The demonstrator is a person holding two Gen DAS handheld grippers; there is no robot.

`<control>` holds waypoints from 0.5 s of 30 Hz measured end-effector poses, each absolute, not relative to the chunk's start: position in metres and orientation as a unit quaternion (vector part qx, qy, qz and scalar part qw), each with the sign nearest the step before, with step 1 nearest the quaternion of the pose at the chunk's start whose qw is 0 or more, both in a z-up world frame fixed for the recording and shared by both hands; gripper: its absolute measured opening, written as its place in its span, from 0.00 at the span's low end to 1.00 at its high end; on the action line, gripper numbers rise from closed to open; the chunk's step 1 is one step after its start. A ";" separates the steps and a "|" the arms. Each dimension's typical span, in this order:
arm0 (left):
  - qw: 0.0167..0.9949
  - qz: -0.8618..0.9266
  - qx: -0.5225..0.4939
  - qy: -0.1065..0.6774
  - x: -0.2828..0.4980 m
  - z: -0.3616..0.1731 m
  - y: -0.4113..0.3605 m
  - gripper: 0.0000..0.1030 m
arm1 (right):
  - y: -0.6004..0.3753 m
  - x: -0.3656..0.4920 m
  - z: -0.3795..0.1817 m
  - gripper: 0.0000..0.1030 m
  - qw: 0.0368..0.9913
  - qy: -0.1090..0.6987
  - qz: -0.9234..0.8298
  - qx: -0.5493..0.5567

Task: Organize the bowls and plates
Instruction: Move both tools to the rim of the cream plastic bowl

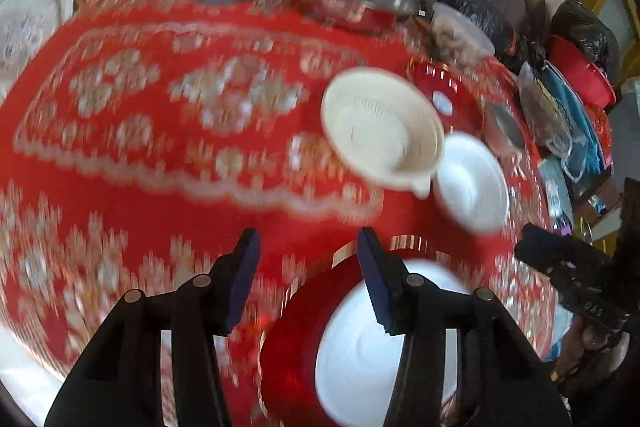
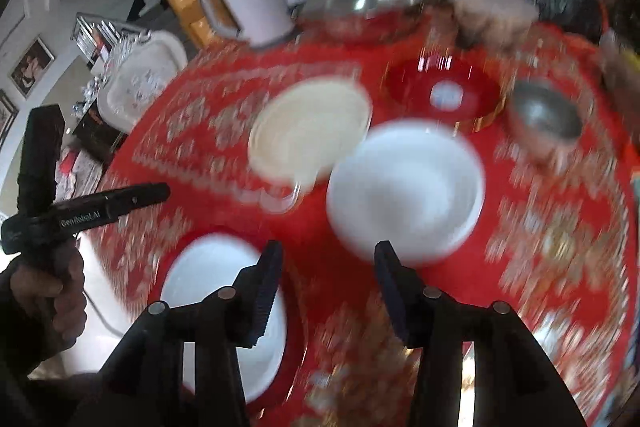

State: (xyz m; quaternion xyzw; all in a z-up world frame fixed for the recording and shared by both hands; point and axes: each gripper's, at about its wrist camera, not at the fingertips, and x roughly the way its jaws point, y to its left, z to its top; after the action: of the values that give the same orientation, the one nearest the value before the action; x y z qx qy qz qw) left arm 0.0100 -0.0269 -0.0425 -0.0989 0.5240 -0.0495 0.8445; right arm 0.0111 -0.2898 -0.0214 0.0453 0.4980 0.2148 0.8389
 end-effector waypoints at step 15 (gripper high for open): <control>0.830 -0.075 -0.063 0.549 0.111 -0.083 -0.036 0.50 | -0.249 0.129 -0.036 0.61 0.851 0.473 0.229 -0.007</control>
State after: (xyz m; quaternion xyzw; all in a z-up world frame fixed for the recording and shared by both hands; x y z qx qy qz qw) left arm 0.1113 -0.0363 -0.0829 -0.0630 0.5487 -0.0749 0.8303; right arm 0.1291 -0.2495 -0.0364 -0.0067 0.4734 0.2286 0.8506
